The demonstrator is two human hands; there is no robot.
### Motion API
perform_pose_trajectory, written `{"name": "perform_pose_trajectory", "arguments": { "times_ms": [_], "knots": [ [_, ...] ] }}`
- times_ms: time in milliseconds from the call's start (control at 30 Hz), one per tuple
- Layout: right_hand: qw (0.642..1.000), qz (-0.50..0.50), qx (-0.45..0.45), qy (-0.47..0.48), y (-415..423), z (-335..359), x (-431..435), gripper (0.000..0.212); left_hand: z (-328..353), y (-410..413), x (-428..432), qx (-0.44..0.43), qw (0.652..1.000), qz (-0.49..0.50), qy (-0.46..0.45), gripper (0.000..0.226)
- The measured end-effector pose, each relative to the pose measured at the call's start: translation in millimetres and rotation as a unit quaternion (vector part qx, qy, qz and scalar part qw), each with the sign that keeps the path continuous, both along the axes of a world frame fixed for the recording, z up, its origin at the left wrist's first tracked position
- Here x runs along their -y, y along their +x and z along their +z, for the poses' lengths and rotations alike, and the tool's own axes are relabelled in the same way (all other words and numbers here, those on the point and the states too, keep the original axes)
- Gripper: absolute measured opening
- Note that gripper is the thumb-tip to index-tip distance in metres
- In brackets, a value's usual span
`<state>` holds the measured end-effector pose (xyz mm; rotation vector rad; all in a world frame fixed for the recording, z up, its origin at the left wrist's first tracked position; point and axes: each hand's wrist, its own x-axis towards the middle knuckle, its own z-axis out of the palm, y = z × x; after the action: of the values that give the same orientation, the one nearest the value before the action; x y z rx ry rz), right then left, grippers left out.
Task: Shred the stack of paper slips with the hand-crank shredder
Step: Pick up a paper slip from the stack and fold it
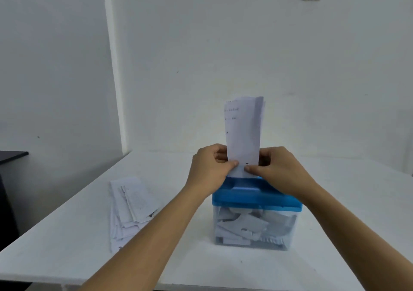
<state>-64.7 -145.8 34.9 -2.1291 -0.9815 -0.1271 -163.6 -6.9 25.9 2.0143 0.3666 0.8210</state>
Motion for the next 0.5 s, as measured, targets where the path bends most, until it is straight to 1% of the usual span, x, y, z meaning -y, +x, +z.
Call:
{"name": "perform_pose_trajectory", "arguments": {
  "times_ms": [100, 300, 500],
  "knots": [
    [1.000, 0.001, -0.005, 0.009, 3, -4, -1, 0.044, 1, 2, -2, -0.001, 1.000, 0.011, 0.015, 0.021],
    [1.000, -0.006, 0.012, 0.001, -2, -8, 2, 0.039, -5, 1, 0, -0.024, 0.999, -0.015, 0.018, 0.030],
    [0.999, -0.013, 0.034, 0.007, -3, -11, 2, 0.037, -13, 3, 3, -0.021, 0.999, -0.015, 0.025, 0.031]
  ]
}}
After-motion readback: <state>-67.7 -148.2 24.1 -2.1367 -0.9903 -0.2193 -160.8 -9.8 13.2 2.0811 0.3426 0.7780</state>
